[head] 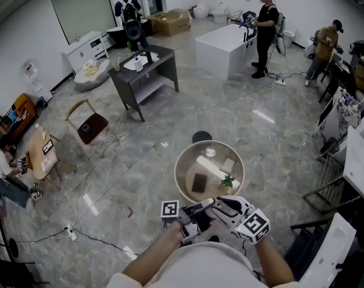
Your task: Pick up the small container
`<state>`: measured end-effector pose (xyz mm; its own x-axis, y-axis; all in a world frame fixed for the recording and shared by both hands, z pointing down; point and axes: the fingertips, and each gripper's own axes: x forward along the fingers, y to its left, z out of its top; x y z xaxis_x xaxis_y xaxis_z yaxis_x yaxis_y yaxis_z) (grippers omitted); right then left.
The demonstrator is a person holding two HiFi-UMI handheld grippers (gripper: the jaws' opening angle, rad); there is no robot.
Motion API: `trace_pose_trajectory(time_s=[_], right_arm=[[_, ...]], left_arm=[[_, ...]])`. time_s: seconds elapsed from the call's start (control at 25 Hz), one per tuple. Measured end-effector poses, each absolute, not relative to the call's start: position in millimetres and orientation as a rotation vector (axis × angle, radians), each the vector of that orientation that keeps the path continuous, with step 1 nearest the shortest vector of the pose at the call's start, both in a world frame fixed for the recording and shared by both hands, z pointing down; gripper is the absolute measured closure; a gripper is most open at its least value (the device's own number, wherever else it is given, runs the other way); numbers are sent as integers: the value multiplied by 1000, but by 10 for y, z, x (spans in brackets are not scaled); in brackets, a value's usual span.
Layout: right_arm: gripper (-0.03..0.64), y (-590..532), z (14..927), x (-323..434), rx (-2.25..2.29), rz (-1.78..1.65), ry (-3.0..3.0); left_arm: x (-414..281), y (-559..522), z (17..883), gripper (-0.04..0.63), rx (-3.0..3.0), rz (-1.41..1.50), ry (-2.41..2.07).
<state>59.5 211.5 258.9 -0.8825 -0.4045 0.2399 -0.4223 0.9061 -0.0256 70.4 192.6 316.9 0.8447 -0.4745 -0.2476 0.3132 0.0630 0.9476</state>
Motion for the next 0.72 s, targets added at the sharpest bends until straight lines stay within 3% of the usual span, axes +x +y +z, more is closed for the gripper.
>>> trace_pose_trajectory(time_s=[0.72], right_arm=[[465,2103,2572,550,619,111,-2840]], left_arm=[[652,1912,3163,301,1391,-598,-154]])
